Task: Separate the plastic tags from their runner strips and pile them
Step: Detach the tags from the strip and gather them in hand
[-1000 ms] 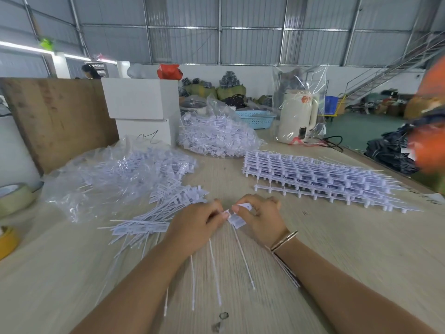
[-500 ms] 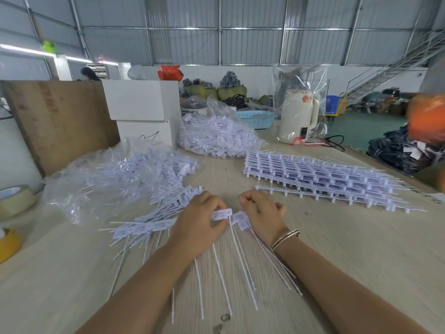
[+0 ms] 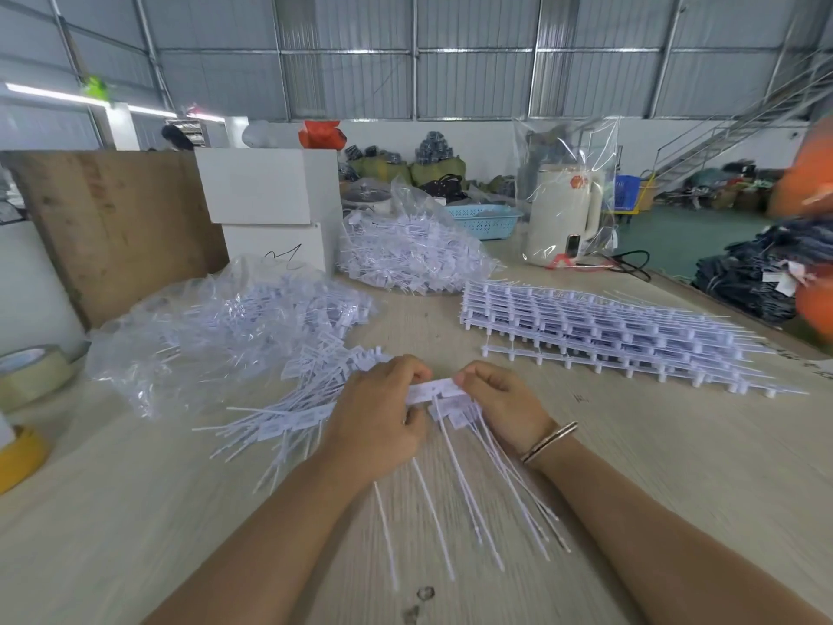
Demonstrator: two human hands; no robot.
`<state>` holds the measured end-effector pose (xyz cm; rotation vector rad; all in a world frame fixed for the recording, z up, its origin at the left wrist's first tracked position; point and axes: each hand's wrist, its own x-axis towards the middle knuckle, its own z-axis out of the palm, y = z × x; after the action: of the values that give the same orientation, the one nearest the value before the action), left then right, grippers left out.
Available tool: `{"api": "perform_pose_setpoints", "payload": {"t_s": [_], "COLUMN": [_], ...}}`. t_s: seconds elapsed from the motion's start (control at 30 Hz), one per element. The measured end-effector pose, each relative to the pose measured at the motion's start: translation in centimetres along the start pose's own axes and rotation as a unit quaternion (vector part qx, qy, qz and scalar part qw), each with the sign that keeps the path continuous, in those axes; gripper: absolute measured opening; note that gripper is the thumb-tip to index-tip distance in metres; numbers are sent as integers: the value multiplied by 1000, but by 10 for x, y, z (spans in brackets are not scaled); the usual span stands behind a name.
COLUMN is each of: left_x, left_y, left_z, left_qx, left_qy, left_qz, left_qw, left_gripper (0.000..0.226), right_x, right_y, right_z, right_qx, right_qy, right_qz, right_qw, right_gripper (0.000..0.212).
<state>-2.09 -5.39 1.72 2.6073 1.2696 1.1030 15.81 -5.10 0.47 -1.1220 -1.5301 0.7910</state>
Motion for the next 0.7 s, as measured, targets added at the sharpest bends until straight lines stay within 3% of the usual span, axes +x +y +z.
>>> {"api": "perform_pose_setpoints", "payload": {"t_s": [0.27, 0.4, 0.7], "left_x": [-1, -1, 1], "left_y": [-7, -10, -14], "left_z": [4, 3, 1], "left_qx": [34, 36, 31], "left_qy": [13, -16, -72], "left_qz": [1, -2, 21], "left_qw": [999, 999, 997], "left_gripper": [10, 13, 15], "right_x": [-4, -5, -8], "right_y": [-3, -3, -8], "right_z": [3, 2, 4], "right_qx": [-11, -32, -135], "right_qy": [-82, -65, -19], "right_qz": [-1, -9, -89], "right_qw": [997, 997, 987], "right_gripper": [22, 8, 6]}}
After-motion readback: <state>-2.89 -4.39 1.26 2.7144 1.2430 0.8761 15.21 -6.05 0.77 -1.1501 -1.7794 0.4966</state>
